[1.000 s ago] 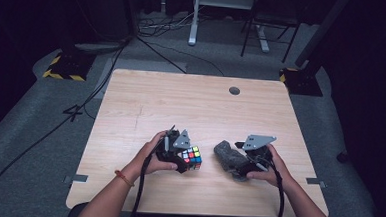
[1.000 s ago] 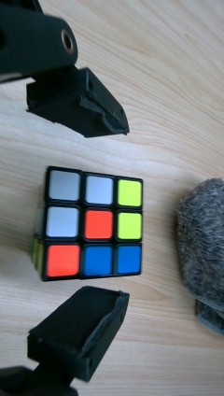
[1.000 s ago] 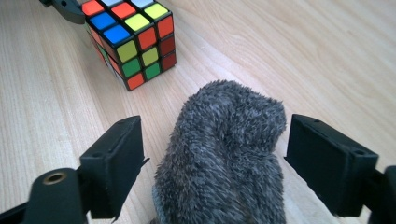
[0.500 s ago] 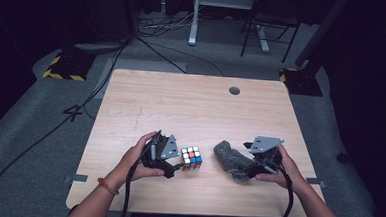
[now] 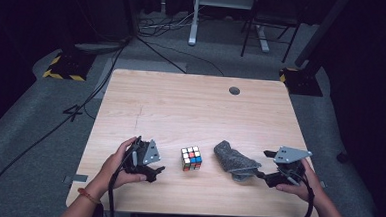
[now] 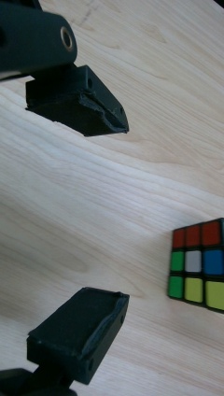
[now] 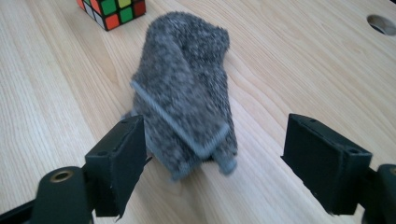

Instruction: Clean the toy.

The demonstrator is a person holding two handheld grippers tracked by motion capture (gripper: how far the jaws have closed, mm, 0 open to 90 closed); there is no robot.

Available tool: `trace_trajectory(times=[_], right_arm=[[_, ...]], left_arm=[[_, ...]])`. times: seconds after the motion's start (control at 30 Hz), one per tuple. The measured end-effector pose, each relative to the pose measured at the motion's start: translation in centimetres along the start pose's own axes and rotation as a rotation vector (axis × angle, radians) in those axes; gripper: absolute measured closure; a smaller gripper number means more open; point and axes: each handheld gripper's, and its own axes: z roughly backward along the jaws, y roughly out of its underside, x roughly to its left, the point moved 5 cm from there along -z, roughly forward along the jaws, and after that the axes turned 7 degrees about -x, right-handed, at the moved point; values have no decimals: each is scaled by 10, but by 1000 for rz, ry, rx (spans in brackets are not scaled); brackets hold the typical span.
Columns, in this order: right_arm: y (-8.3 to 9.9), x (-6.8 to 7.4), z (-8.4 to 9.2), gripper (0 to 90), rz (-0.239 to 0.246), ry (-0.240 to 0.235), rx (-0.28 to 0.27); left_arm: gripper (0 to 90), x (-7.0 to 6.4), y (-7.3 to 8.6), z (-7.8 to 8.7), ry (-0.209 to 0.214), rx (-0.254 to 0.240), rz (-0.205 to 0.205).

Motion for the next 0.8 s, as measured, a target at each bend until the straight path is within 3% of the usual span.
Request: trace_trajectory(times=[0.17,0.2,0.27,0.43,0.63,0.73,0.8], right_arm=[[22,-7,9,209,-32,15,-2],[28,-9,11,212,-62,5,-22],[37,-13,14,209,-80,23,-18],[62,-24,22,208,-137,73,7],[90,-34,22,200,-220,116,27],[98,-38,20,198,-243,143,36],[101,-39,19,192,-256,145,33]], left_arm=[[162,4,18,10,-16,7,35],[162,6,23,12,-25,10,43],[161,8,29,13,-37,15,44],[161,15,49,15,-63,38,100],[162,22,68,15,-39,40,183],[166,23,76,14,-53,45,167],[166,23,84,12,-32,61,190]])
